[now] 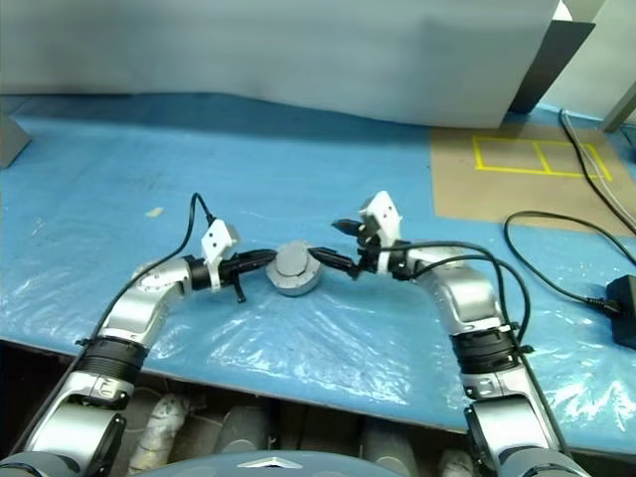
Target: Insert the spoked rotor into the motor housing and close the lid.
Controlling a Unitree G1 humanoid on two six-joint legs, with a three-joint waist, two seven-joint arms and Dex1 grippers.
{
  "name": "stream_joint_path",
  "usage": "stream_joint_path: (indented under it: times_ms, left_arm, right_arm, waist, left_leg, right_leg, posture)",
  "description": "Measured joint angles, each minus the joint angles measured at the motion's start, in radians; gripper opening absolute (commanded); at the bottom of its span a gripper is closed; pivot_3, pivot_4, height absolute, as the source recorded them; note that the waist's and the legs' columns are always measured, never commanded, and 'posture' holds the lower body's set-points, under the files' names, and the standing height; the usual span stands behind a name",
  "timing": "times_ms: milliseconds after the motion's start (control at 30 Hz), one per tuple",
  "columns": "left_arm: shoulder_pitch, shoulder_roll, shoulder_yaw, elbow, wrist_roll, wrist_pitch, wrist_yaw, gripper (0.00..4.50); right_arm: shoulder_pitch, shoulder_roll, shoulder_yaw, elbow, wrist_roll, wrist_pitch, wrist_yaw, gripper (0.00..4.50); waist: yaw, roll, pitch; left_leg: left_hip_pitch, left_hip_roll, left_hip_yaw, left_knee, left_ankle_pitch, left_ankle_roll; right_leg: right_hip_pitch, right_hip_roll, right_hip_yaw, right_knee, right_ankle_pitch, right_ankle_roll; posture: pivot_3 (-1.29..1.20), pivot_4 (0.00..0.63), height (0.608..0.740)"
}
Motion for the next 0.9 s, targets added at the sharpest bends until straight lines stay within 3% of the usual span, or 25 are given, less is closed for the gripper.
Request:
stream_joint_path:
  times_ms: [167,300,800,900]
  left_arm:
    - [0.0,-0.002,0.0,0.0,0.002,-0.004,0.009,0.0]
    - [-0.003,-0.004,-0.002,0.0,0.006,-0.003,0.013,0.0]
    - [-0.01,-0.006,-0.005,0.004,0.013,0.002,0.021,0.0]
    - [-0.01,-0.006,-0.005,0.004,0.013,0.002,0.021,0.0]
  right_arm:
    - [0.042,-0.002,-0.047,0.067,0.115,0.325,-0.035,4.45]
    - [0.038,0.059,-0.07,0.068,0.168,0.415,-0.064,4.45]
    - [0.008,0.268,-0.139,0.146,0.177,0.339,-0.252,4.45]
    - [0.007,0.268,-0.14,0.146,0.18,0.339,-0.262,3.87]
  waist:
    - [0.004,0.002,0.001]
    - [0.01,0.003,0.001]
    - [0.014,0.004,0.001]
    - [0.014,0.004,0.001]
  left_leg:
    - [0.0,0.0,0.0,0.0,0.0,0.0]
    - [0.001,0.001,0.0,0.0,0.0,0.0]
    - [0.0,0.0,0.0,0.001,0.0,-0.001]
    - [0.0,0.0,0.0,0.0,0.0,-0.001]
  right_leg:
    - [0.0,0.0,0.0,0.0,0.0,-0.001]
    - [-0.001,0.0,-0.001,0.001,0.0,-0.001]
    - [-0.001,-0.001,-0.001,0.001,0.0,-0.001]
    - [-0.001,-0.001,-0.001,0.001,0.002,0.002]
  posture:
    - [0.0,0.15,0.74]
    - [0.0,0.15,0.74]
    - [0.0,0.15,0.74]
    - [0.0,0.15,0.74]
